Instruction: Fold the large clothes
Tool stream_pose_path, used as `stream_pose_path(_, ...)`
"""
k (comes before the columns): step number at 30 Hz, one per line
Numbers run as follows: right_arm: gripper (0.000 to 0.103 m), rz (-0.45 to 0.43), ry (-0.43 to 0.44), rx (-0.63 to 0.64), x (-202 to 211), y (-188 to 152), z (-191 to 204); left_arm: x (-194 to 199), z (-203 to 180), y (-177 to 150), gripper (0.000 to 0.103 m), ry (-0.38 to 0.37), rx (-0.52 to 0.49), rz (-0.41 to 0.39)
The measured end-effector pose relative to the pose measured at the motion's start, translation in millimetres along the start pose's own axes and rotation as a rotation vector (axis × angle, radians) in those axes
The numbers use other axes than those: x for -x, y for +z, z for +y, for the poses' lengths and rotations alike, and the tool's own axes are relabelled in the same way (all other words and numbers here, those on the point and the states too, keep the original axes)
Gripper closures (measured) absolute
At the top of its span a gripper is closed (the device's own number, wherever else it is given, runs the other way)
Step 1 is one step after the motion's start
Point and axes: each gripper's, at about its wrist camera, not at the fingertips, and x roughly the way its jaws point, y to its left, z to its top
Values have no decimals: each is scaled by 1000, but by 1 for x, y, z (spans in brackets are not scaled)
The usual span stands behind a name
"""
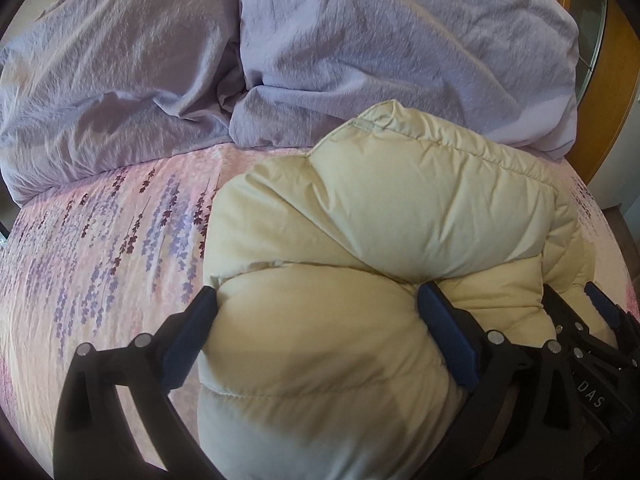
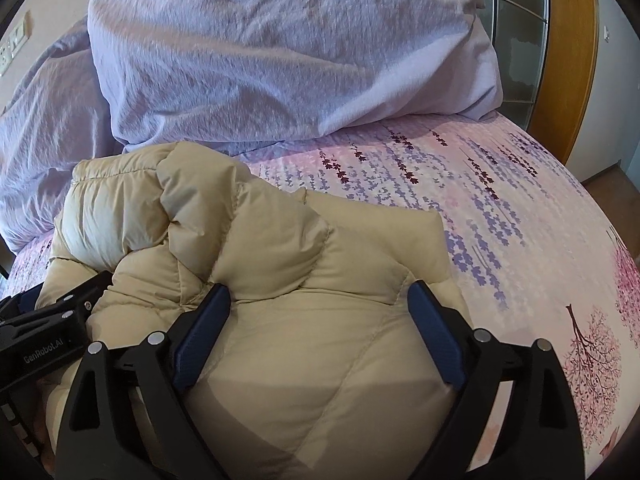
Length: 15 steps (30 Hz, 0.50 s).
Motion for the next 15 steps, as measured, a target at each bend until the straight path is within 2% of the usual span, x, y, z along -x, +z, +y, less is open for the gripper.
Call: stream_pose_path(15, 6, -9, -4, 4, -7, 0, 3, -8, 4, -4, 2, -9, 23, 7)
